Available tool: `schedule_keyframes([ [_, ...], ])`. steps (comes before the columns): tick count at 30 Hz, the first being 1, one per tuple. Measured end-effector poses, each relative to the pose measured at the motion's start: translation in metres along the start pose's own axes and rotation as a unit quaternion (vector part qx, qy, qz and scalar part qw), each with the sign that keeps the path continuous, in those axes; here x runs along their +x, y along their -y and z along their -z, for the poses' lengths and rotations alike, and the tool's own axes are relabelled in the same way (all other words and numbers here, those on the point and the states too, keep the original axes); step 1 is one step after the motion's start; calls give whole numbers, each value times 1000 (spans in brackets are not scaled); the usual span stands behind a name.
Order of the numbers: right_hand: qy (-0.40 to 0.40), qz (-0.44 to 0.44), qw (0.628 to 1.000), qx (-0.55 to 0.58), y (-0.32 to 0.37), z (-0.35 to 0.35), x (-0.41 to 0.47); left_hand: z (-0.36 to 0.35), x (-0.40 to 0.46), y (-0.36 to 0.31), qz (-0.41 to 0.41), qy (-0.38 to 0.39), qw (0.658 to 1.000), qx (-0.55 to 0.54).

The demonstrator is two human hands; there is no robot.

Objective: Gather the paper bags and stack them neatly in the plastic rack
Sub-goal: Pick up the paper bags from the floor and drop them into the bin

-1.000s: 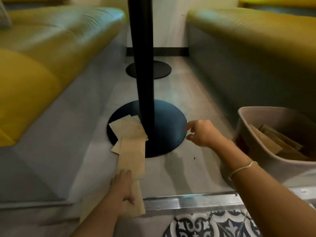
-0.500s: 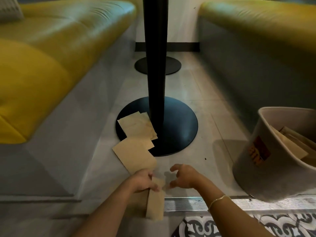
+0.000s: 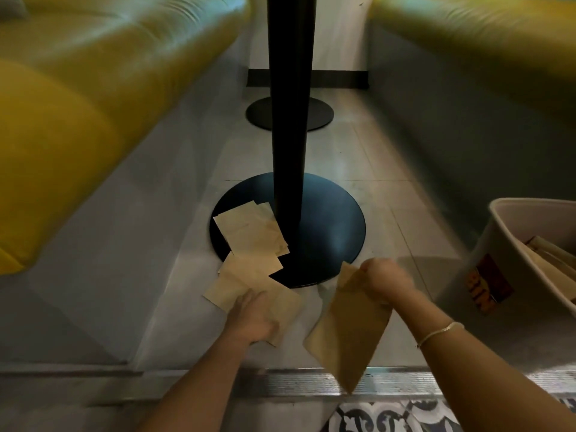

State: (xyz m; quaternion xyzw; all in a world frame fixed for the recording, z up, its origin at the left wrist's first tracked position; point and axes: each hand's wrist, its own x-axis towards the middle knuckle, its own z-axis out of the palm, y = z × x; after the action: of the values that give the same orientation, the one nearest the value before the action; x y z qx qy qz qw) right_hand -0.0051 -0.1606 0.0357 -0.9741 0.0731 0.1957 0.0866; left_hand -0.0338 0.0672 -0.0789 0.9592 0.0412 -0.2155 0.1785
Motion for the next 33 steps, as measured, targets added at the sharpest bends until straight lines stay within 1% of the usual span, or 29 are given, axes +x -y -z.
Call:
schedule_keyframes([
  [1, -13, -5, 1000, -4, -2, 5, 2, -7, 0, 1, -9, 14, 999, 40],
  [3, -43, -7, 999, -15, -4, 13, 6, -20, 1, 0, -6, 12, 995, 97],
  [5, -77, 0, 997, -26, -5, 21, 8, -28, 2, -6, 4, 1, 993, 120],
  [9, -122, 12, 992, -26, -4, 40, 6, -34, -5, -21, 3, 1, 989, 147],
  [13, -142, 16, 990, 22, -4, 65, -8, -43, -17, -32, 12, -39, 980, 194],
  [16, -173, 12, 984, 44, -10, 88, -23, -43, -21, -36, -29, -75, 973, 216],
  [18, -199, 8, 978, 61, -18, 106, -35, -35, -25, -41, -52, -88, 977, 186],
  [20, -232, 4, 969, 87, -31, 128, -47, -19, -29, -55, -44, -101, 983, 145],
  [21, -260, -4, 960, 102, -39, 141, -54, -8, -31, -65, -33, -115, 986, 114],
  [23, -325, -34, 937, 127, -59, 170, -69, 16, -36, -89, -25, -153, 988, 9],
  [25, -392, -70, 909, 128, -84, 200, -87, 46, -40, -116, -41, -196, 973, -111],
  [27, -438, -106, 885, 116, -113, 227, -104, 82, -43, -146, -69, -234, 955, -169],
  [30, -436, -153, 882, 90, -155, 253, -119, 137, -48, -191, -87, -274, 925, -248],
  [33, -394, -193, 897, 58, -186, 255, -117, 183, -62, -234, -128, -298, 886, -331],
])
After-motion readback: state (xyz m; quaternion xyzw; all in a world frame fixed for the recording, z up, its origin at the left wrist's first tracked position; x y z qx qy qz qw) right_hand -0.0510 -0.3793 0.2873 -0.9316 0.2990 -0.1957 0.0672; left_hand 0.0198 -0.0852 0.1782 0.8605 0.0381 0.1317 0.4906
